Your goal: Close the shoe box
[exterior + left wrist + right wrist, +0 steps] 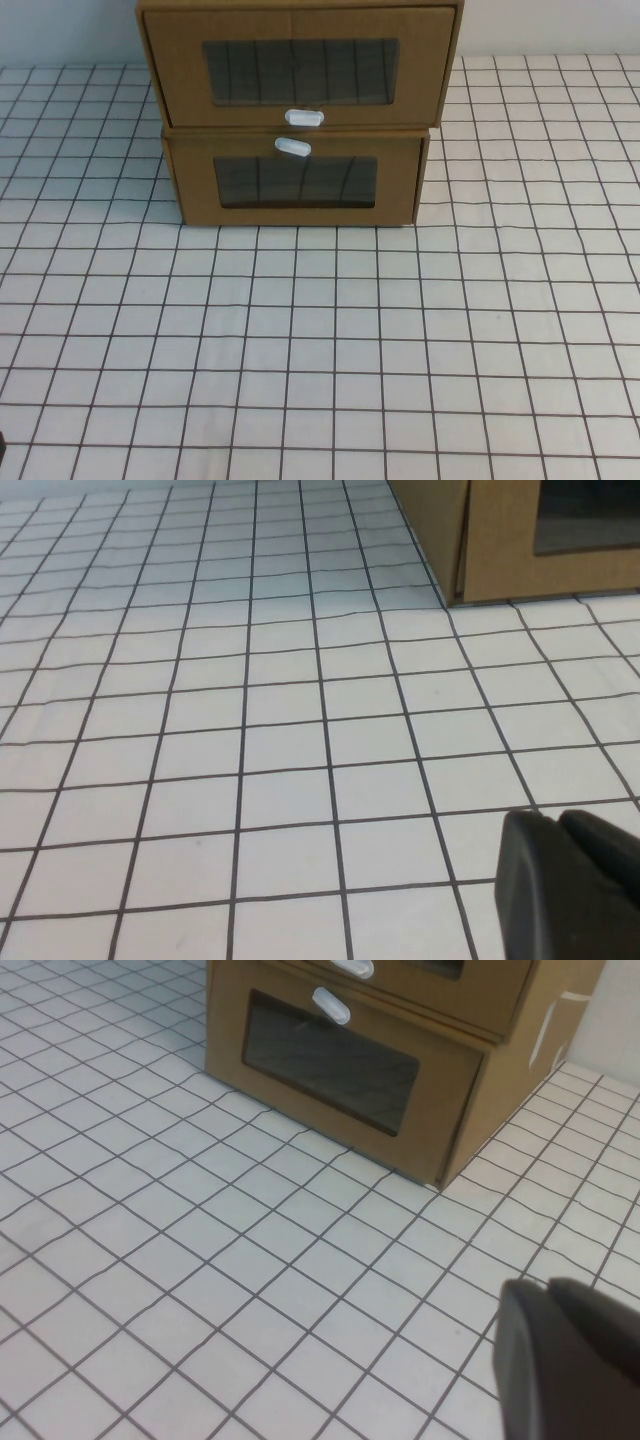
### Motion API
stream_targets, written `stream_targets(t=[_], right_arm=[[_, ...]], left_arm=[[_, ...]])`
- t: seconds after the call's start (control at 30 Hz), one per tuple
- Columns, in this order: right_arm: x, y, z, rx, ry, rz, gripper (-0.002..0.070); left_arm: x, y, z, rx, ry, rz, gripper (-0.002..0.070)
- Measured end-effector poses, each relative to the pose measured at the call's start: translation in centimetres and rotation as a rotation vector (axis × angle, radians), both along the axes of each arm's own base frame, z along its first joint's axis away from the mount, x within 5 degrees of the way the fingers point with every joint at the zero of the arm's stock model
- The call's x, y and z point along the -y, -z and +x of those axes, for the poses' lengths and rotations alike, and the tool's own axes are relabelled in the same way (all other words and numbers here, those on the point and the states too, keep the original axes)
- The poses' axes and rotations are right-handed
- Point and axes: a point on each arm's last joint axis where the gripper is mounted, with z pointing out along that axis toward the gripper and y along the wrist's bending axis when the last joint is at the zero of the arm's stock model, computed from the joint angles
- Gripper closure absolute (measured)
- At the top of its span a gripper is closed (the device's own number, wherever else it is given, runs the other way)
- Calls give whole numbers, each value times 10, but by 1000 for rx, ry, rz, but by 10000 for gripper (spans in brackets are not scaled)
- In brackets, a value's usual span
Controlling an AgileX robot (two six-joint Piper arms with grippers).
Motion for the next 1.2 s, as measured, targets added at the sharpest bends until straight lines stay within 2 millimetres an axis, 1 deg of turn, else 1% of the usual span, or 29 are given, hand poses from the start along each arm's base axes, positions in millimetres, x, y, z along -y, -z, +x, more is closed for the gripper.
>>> stream_targets(t=[0.7,0.8,1.0,1.1,1.2], right_arm=[[0,0,-1,3,0,1,689],[2,-2,-6,30,10,14,689],[11,-4,-25,160,111,53,690],[14,6,-29,222,197,72,690],[15,29,-19,187,272,111,689]], left_arm=[[0,0,0,0,-1,0,680],[0,0,0,0,-1,0,680],[0,0,0,0,-1,0,680],[0,0,0,0,-1,0,680],[0,0,0,-1,-1,0,680]])
